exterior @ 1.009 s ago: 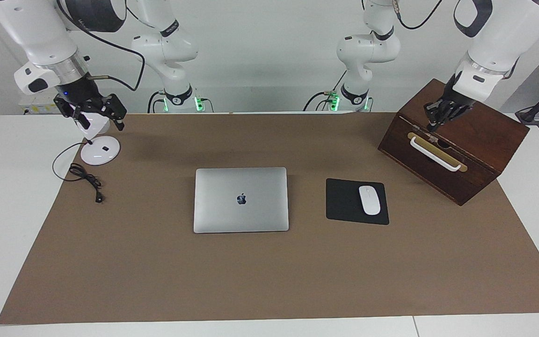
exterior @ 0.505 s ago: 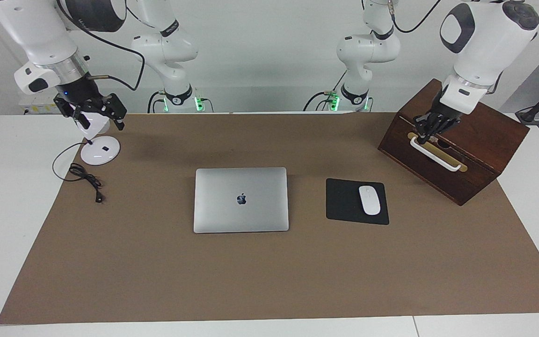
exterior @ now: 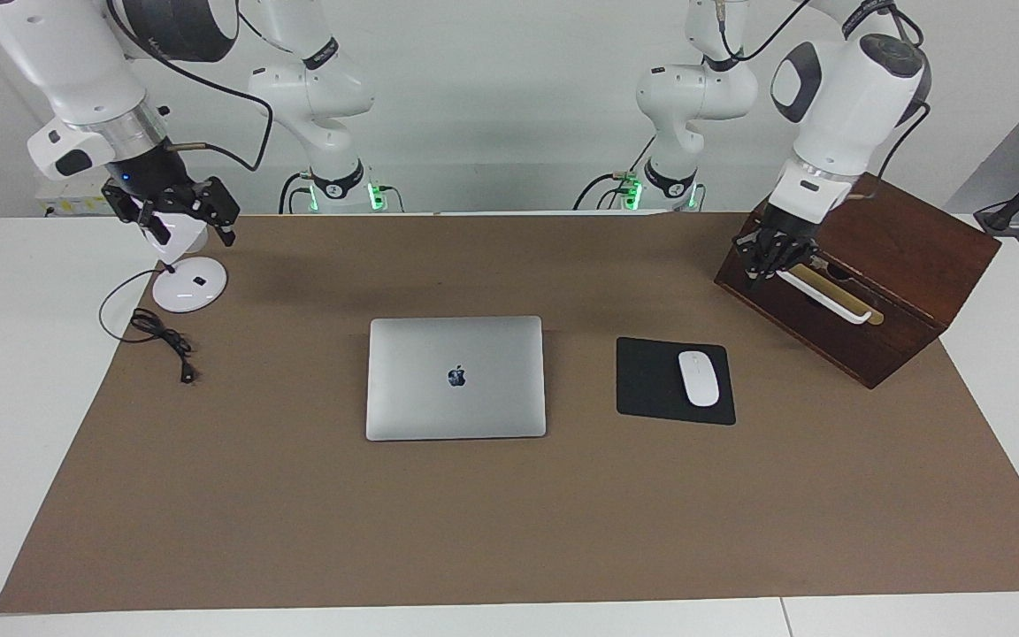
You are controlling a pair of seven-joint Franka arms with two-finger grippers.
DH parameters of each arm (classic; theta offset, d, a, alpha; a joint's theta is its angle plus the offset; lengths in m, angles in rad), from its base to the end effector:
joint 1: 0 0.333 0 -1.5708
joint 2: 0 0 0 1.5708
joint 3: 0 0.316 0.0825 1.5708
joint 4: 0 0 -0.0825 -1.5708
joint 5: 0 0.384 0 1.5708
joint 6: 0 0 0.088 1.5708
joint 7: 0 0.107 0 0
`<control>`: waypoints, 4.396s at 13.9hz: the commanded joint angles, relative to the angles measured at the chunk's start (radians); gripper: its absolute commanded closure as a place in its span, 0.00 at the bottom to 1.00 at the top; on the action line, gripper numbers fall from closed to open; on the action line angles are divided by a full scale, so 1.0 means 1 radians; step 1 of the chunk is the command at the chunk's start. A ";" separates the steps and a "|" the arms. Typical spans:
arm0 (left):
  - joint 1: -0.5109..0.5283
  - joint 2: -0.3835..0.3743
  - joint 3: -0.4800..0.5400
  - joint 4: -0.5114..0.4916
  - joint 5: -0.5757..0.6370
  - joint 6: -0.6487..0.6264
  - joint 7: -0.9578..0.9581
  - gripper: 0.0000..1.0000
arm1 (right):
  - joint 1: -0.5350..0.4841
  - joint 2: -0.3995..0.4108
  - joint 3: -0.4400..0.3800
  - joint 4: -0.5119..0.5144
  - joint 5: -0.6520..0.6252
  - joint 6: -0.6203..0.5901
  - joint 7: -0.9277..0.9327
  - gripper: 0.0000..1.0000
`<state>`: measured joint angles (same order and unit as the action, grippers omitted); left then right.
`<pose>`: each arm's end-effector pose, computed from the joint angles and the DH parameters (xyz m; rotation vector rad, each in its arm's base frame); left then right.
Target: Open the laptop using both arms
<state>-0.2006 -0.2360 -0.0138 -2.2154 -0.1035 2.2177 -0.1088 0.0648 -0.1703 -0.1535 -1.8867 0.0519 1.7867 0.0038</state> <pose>0.4901 -0.1105 0.4996 2.9988 -0.0796 0.3335 0.5134 -0.0466 0.5829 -3.0617 0.1541 -0.1094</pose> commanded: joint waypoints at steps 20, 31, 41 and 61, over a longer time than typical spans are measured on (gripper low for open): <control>-0.459 0.153 0.012 -0.457 -0.018 0.994 -0.135 1.00 | 0.509 -0.072 0.003 -0.681 0.351 1.296 0.444 0.03; -0.545 0.319 0.012 -0.452 -0.018 1.278 -0.131 1.00 | 0.845 0.077 0.006 -0.594 1.272 1.548 0.456 0.03; -0.546 0.463 0.015 -0.310 -0.018 1.287 -0.138 1.00 | 0.830 0.078 0.006 -0.594 1.284 1.536 0.392 0.03; -0.537 0.560 0.017 -0.234 0.004 1.286 -0.124 1.00 | 0.799 0.084 0.006 -0.574 1.312 1.524 0.341 0.01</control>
<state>-0.7308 0.2886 -0.0063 -2.4649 -0.1030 3.4852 -0.2439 0.8705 -0.0950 -0.1510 -2.4822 1.3063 3.3204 0.3924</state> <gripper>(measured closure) 0.991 0.009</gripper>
